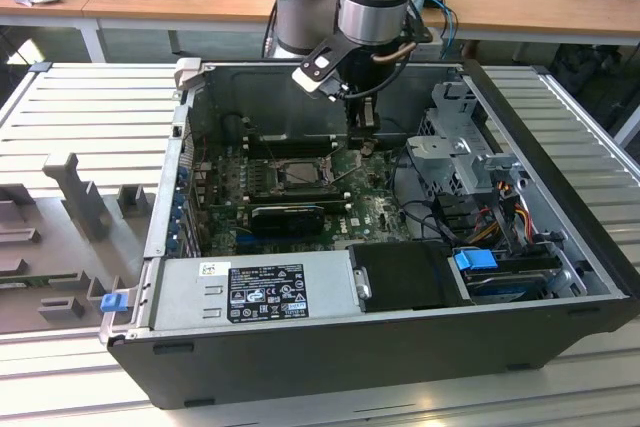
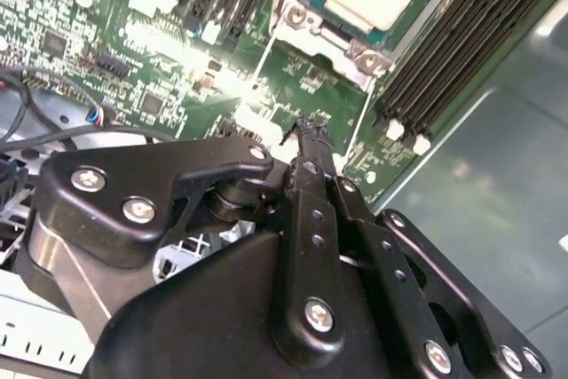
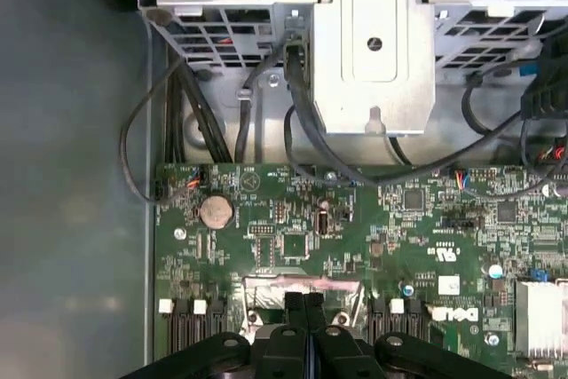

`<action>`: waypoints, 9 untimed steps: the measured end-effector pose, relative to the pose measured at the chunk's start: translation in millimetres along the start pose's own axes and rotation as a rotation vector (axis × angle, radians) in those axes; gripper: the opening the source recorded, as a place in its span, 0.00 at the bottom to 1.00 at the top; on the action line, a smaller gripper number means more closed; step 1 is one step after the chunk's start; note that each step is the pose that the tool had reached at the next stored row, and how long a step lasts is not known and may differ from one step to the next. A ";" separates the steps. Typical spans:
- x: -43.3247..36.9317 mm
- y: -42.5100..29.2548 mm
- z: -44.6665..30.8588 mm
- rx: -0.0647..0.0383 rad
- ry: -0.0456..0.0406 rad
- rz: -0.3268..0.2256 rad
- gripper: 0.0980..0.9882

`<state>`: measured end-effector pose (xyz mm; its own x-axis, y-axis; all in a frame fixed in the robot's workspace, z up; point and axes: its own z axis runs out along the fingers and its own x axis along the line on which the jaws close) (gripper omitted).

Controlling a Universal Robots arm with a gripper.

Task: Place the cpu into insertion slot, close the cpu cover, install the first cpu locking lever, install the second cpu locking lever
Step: 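Close the cpu cover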

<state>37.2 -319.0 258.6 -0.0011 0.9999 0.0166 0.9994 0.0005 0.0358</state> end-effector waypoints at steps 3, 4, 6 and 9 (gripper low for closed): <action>-0.1 3.6 0.3 0.000 -0.0033 0.001 0.01; 0.0 5.2 0.5 0.000 -0.0036 0.001 0.01; 0.0 8.7 1.1 0.000 -0.0036 0.001 0.01; 0.0 18.3 2.3 0.000 -0.0037 0.001 0.01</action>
<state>55.6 -319.0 257.0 -0.0002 0.9999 0.0129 0.9994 -0.0003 0.0356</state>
